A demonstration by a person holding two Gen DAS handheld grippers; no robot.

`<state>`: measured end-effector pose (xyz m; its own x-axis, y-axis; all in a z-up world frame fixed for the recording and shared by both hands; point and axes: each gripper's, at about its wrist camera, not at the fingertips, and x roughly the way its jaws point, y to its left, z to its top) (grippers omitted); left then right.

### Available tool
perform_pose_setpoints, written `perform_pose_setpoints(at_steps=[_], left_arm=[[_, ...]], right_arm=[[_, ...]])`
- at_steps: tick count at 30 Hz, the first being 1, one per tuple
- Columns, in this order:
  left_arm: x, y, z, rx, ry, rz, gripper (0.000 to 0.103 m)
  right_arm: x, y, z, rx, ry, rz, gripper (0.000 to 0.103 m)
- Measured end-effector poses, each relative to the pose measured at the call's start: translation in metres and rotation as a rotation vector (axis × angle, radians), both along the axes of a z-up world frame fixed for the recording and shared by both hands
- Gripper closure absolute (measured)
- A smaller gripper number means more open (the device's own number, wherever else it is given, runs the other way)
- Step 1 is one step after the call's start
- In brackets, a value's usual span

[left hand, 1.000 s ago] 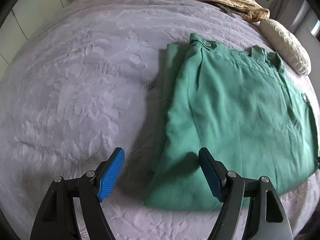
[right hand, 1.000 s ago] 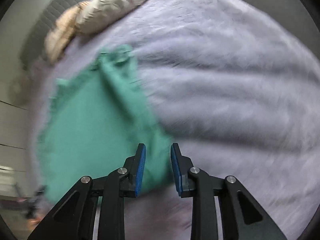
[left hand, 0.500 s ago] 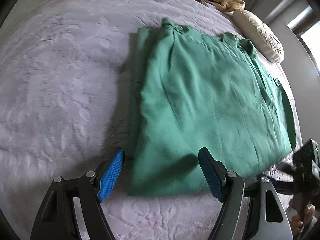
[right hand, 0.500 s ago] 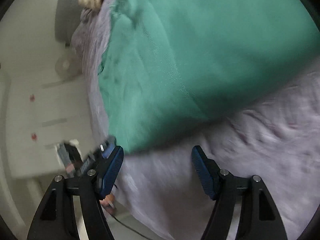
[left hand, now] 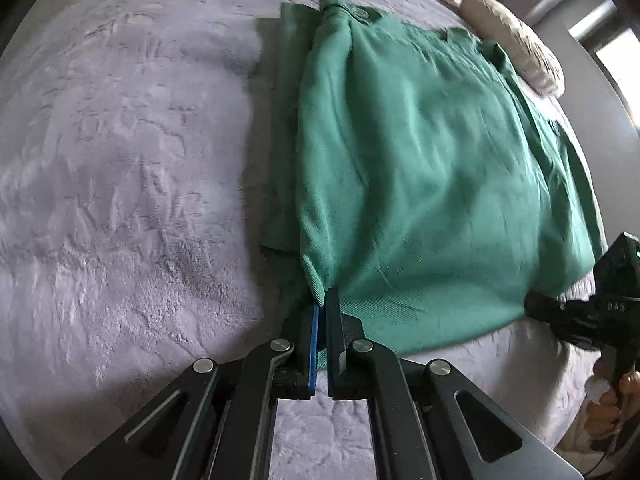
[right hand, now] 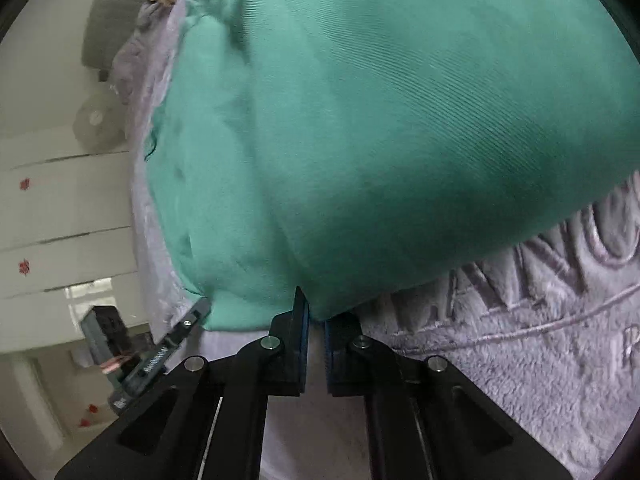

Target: Fold large clothes

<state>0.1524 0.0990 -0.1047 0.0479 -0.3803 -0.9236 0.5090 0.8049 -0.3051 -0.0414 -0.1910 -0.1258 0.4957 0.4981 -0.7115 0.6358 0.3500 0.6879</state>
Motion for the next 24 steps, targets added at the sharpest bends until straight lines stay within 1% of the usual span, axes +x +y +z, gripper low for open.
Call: perform_pose_setpoints(at_steps=[1, 3, 4, 6, 8, 9, 10, 11, 12, 15, 17, 19, 20, 22, 23, 24], left_arm=[[0.0, 0.002, 0.004, -0.002, 0.0, 0.011, 0.099], [0.001, 0.008, 0.015, 0.009, -0.01, 0.015, 0.099], [0.0, 0.012, 0.023, 0.016, -0.023, 0.015, 0.099], [0.001, 0.017, 0.037, 0.029, -0.055, 0.024, 0.099], [0.003, 0.023, 0.052, 0.036, -0.095, 0.043, 0.099], [0.006, 0.023, 0.058, 0.034, -0.111, 0.055, 0.099], [0.011, 0.02, 0.063, 0.03, -0.126, 0.065, 0.099], [0.014, 0.015, 0.065, 0.028, -0.14, 0.069, 0.099], [0.018, 0.008, 0.066, 0.032, -0.151, 0.067, 0.099], [0.023, -0.025, 0.054, 0.06, -0.164, 0.05, 0.099], [0.022, -0.041, 0.04, 0.095, -0.172, 0.038, 0.099], [0.022, -0.05, 0.024, 0.133, -0.176, 0.043, 0.099], [0.023, -0.051, 0.018, 0.138, -0.177, 0.049, 0.099], [0.025, -0.051, 0.012, 0.128, -0.166, 0.065, 0.099], [0.026, -0.05, 0.012, 0.125, -0.162, 0.068, 0.099], [0.027, -0.049, 0.014, 0.126, -0.161, 0.068, 0.099]], right_arm=[[0.001, -0.001, 0.003, 0.002, -0.003, 0.017, 0.097], [0.007, -0.007, 0.016, -0.015, 0.0, 0.091, 0.096], [0.006, -0.002, 0.021, -0.026, -0.001, 0.115, 0.095], [0.001, -0.007, 0.039, -0.071, -0.025, 0.149, 0.094], [-0.003, -0.022, 0.061, -0.159, -0.056, 0.155, 0.094], [-0.006, -0.036, 0.074, -0.231, -0.06, 0.138, 0.094], [-0.015, -0.045, 0.079, -0.274, -0.055, 0.124, 0.094], [-0.017, -0.062, 0.086, -0.341, -0.041, 0.102, 0.094], [-0.02, -0.074, 0.088, -0.374, -0.027, 0.089, 0.094], [-0.016, -0.119, 0.087, -0.497, 0.05, 0.016, 0.094], [-0.021, -0.144, 0.085, -0.585, 0.112, -0.022, 0.094], [-0.035, -0.172, 0.074, -0.642, 0.179, -0.056, 0.094], [-0.043, -0.184, 0.068, -0.637, 0.203, -0.075, 0.096], [-0.057, -0.205, 0.046, -0.591, 0.231, -0.116, 0.103], [-0.063, -0.211, 0.037, -0.553, 0.203, -0.13, 0.103], [-0.068, -0.213, 0.035, -0.539, 0.187, -0.135, 0.103]])
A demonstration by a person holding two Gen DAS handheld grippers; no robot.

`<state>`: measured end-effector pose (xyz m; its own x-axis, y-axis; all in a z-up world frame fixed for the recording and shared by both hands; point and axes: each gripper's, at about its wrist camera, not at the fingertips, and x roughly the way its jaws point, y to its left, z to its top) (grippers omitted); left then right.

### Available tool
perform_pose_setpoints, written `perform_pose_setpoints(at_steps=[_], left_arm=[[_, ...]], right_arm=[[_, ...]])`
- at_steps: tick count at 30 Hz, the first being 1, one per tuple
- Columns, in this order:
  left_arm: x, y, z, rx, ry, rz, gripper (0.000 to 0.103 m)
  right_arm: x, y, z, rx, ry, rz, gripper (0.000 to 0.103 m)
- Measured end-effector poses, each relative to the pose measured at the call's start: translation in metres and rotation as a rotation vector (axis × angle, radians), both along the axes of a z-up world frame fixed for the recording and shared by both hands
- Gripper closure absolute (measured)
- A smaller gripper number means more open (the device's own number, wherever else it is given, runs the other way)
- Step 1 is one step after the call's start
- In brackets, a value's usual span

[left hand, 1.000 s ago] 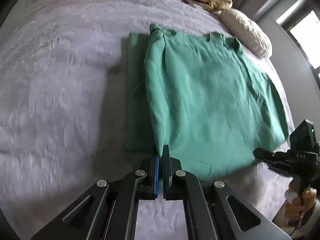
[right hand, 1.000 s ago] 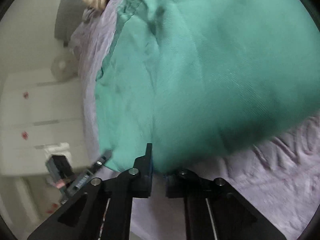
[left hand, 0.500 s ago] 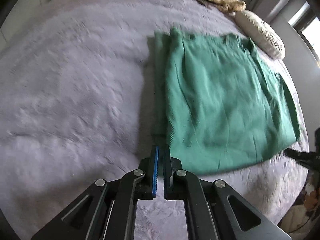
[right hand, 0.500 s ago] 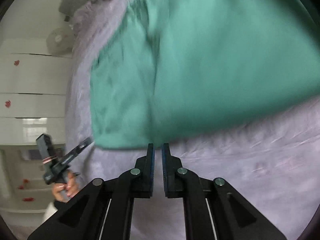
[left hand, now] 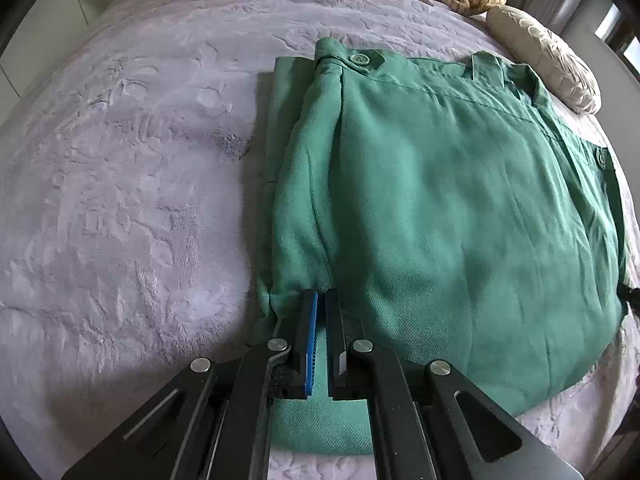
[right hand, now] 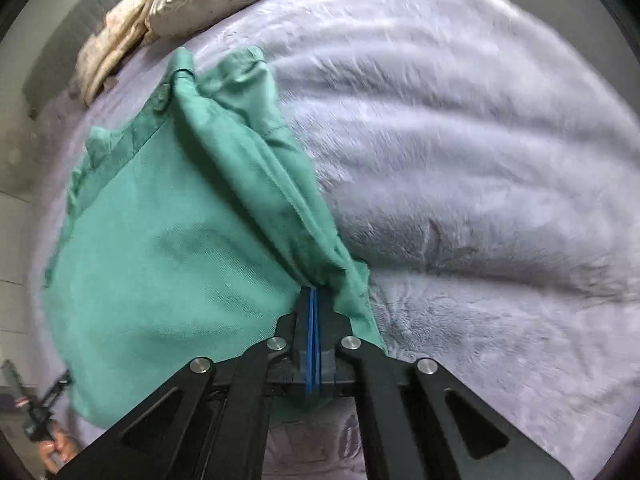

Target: Fold large clothes

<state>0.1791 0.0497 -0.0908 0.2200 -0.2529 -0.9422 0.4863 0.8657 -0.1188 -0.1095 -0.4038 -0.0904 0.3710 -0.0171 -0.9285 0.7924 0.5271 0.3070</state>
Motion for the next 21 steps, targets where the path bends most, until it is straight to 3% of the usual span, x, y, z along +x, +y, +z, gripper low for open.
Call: perform_pose_setpoints(at_steps=[8, 13, 21], left_arm=[[-0.01, 0.006, 0.02, 0.058, -0.006, 0.011, 0.099], [-0.027, 0.011, 0.029, 0.076, 0.014, 0.01, 0.099], [-0.052, 0.034, 0.035, 0.071, 0.067, 0.045, 0.099]], right_arm=[[-0.026, 0.009, 0.016, -0.003, 0.02, -0.032, 0.101], [-0.044, 0.04, 0.044, 0.008, 0.006, -0.007, 0.1], [-0.04, 0.101, 0.049, 0.091, 0.029, 0.083, 0.099]])
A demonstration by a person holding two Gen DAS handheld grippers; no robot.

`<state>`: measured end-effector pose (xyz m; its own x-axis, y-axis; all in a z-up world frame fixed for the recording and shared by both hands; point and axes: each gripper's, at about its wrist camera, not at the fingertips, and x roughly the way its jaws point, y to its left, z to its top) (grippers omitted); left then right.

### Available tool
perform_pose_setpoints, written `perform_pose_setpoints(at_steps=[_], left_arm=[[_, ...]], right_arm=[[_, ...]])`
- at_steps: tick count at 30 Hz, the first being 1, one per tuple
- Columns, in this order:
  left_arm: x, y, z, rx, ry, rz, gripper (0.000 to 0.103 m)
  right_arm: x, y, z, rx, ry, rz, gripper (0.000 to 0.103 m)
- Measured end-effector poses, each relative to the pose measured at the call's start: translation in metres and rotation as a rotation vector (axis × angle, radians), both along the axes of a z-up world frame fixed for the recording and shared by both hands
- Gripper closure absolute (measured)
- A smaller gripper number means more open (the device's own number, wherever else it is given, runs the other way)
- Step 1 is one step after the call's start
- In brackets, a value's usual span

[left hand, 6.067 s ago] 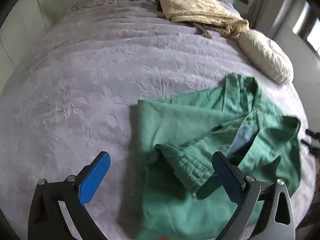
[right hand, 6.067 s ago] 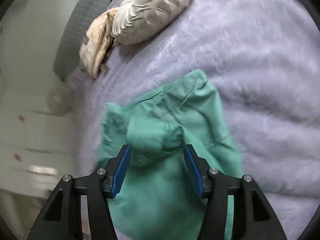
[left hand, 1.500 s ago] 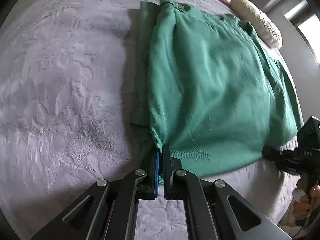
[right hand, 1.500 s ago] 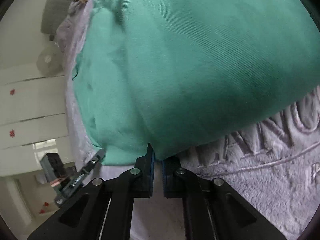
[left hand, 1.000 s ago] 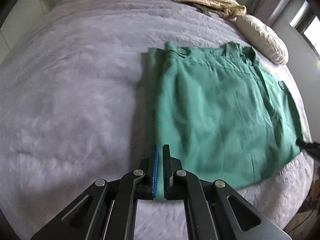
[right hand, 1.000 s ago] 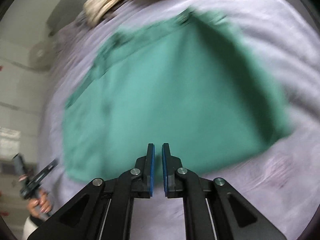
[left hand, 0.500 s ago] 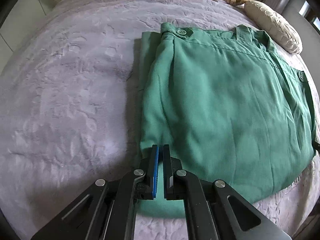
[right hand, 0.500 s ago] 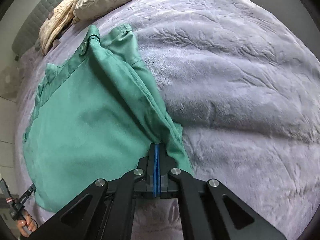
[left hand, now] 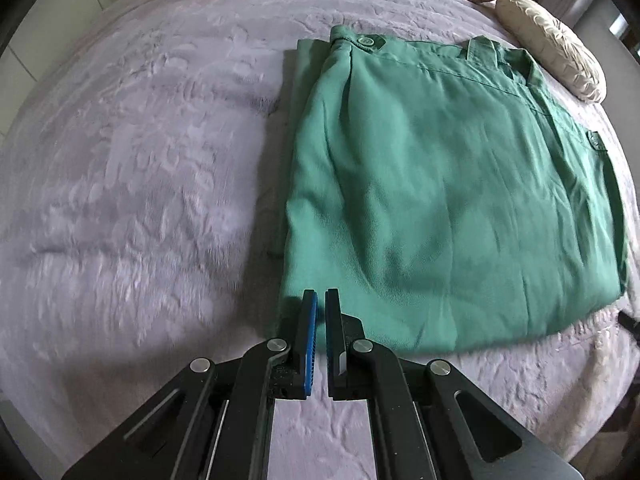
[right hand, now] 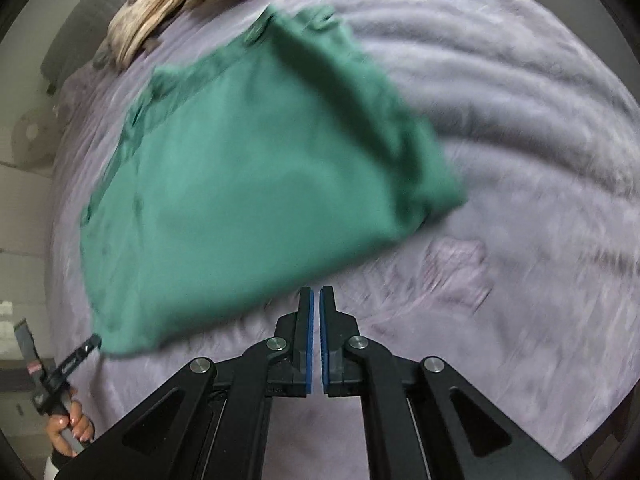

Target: Fold large clothes

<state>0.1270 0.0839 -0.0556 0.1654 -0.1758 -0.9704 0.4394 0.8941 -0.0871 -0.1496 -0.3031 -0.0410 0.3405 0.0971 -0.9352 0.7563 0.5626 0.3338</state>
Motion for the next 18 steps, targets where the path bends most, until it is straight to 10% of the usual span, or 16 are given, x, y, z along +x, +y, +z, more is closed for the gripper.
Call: perform_pose_setpoints(at_steps=[14, 16, 17, 18], left_arm=[[-0.032, 0.045, 0.005, -0.015, 0.086, 0.074, 0.098], [-0.035, 0.052, 0.003, -0.021, 0.095, 0.091, 0.055], [-0.035, 0.054, 0.003, -0.015, 0.094, 0.102, 0.0], [-0.037, 0.06, 0.006, -0.012, 0.056, 0.125, 0.001]], right_arm=[[0.021, 0.103, -0.015, 0.168, 0.042, 0.17, 0.091], [0.025, 0.111, -0.014, 0.178, 0.041, 0.186, 0.062], [0.028, 0.115, -0.012, 0.176, 0.037, 0.194, 0.041], [0.032, 0.12, -0.01, 0.168, 0.027, 0.204, 0.037]])
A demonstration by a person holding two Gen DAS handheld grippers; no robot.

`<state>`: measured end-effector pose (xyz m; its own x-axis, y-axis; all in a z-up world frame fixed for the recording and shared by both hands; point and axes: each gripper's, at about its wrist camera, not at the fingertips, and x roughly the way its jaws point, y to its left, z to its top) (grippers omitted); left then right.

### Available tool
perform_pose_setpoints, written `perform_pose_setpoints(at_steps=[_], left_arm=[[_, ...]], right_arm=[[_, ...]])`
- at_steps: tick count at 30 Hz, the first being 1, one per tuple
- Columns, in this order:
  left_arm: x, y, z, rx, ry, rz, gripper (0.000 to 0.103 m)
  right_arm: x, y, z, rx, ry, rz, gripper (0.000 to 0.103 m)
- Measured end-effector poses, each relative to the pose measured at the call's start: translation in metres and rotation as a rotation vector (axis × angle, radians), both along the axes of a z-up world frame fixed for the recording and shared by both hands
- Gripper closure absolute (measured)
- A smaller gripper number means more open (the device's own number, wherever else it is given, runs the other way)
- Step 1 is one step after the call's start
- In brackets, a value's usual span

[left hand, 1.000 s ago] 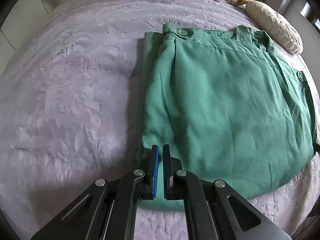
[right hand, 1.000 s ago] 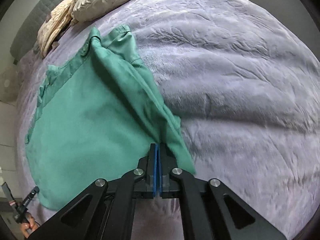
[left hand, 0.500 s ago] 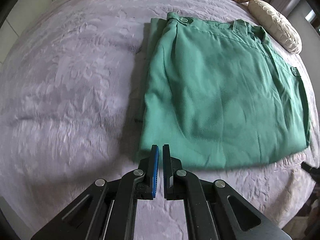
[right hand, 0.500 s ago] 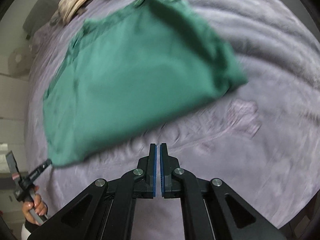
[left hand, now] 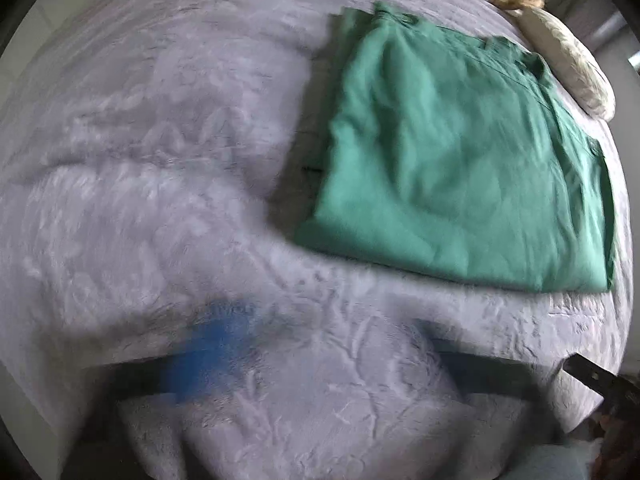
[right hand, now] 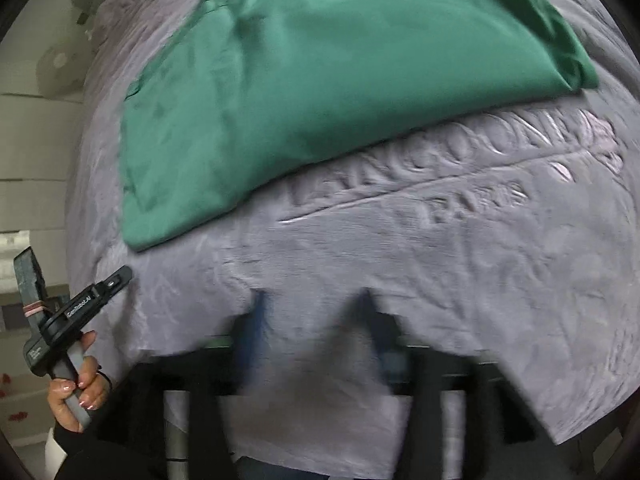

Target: Fold large clothes

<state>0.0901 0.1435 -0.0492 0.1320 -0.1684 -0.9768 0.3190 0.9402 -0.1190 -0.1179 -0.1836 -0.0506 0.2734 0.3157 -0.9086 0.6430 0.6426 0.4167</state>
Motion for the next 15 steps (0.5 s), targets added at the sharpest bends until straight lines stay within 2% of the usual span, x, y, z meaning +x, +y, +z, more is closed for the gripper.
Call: perform_pose_setpoints(at_steps=[5, 8, 11, 12, 14, 15], left_arm=[[0.001, 0.011, -0.001, 0.009, -0.036, -0.007, 0.001], [0.005, 0.02, -0.004, 0.055, -0.053, 0.019, 0.001], [0.012, 0.039, -0.009, 0.045, -0.05, 0.076, 0.001], [0.015, 0.044, -0.01, 0.043, -0.042, 0.081, 0.001], [0.02, 0.05, -0.015, 0.061, -0.041, 0.088, 0.001], [0.021, 0.053, -0.018, 0.074, -0.046, 0.086, 0.001]], right_arm=[[0.033, 0.021, 0.006, 0.032, -0.056, 0.063, 0.037], [0.061, 0.04, 0.003, 0.058, -0.075, 0.098, 0.037], [0.09, 0.059, 0.008, 0.077, -0.125, 0.139, 0.039], [0.1, 0.065, 0.011, 0.073, -0.145, 0.153, 0.045], [0.121, 0.076, 0.013, 0.069, -0.171, 0.182, 0.077], [0.133, 0.082, 0.012, 0.073, -0.178, 0.195, 0.081]])
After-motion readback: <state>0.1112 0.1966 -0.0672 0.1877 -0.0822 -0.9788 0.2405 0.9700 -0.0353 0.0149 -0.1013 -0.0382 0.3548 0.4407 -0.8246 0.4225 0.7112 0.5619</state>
